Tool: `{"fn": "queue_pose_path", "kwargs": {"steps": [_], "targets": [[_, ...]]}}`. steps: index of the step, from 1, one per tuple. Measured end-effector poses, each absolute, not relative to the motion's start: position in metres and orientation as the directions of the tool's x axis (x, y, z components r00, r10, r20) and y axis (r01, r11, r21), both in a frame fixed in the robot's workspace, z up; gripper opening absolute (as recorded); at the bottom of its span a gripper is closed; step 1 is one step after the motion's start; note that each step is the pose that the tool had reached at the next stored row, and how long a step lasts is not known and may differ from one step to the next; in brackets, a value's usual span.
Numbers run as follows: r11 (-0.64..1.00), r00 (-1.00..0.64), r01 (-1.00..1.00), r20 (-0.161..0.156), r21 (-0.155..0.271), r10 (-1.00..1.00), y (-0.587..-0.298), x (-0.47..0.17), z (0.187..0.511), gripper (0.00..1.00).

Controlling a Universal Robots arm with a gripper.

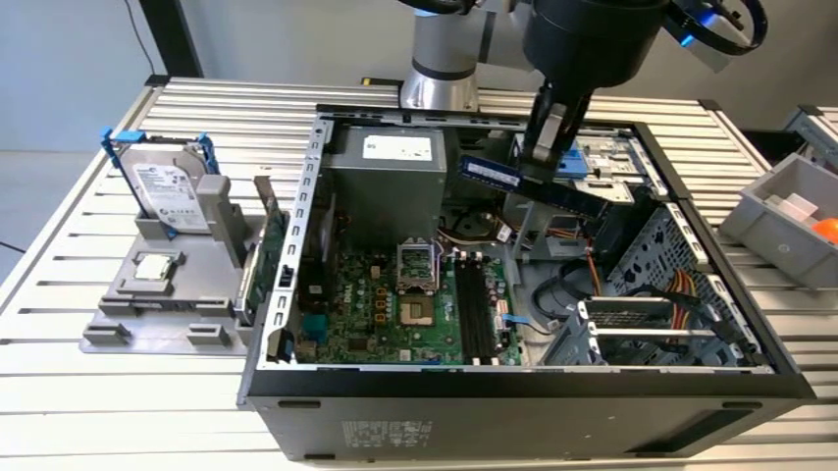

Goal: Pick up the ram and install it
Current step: 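Insert the ram into the slot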

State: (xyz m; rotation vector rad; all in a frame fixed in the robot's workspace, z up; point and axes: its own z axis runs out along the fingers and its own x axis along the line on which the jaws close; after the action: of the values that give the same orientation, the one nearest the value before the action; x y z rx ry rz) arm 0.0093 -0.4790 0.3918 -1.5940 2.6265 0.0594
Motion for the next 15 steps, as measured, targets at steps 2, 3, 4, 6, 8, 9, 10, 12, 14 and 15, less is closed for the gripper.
{"fn": "queue_pose_path", "kwargs": {"steps": [2, 3, 4, 6, 8, 9, 10, 12, 14, 15], "targets": [[0.482, -0.48, -0.876, -0.079, -0.003, -0.874, -0.479, 0.0094, 0.3918, 0.0], [0.492, -0.49, -0.87, -0.079, -0.003, -0.868, -0.479, 0.0094, 0.3918, 0.0], [0.504, -0.502, -0.864, -0.079, -0.003, -0.861, -0.479, 0.0093, 0.3918, 0.0], [0.525, -0.523, -0.851, -0.079, -0.003, -0.849, -0.479, 0.0093, 0.3918, 0.0], [0.547, -0.545, -0.837, -0.079, -0.003, -0.835, -0.479, 0.0093, 0.3918, 0.0], [0.557, -0.555, -0.83, -0.079, -0.003, -0.828, -0.479, 0.0094, 0.3918, 0.0], [0.568, -0.566, -0.823, -0.079, -0.003, -0.821, -0.4789, 0.0094, 0.3917, 0.0], [0.589, -0.587, -0.808, -0.079, -0.003, -0.805, -0.4789, 0.0093, 0.3917, 0.0], [0.611, -0.609, -0.792, -0.079, -0.003, -0.79, -0.4789, 0.0093, 0.3917, 0.0], [0.621, -0.619, -0.784, -0.079, -0.003, -0.782, -0.4789, 0.0094, 0.3917, 0.0]]}}
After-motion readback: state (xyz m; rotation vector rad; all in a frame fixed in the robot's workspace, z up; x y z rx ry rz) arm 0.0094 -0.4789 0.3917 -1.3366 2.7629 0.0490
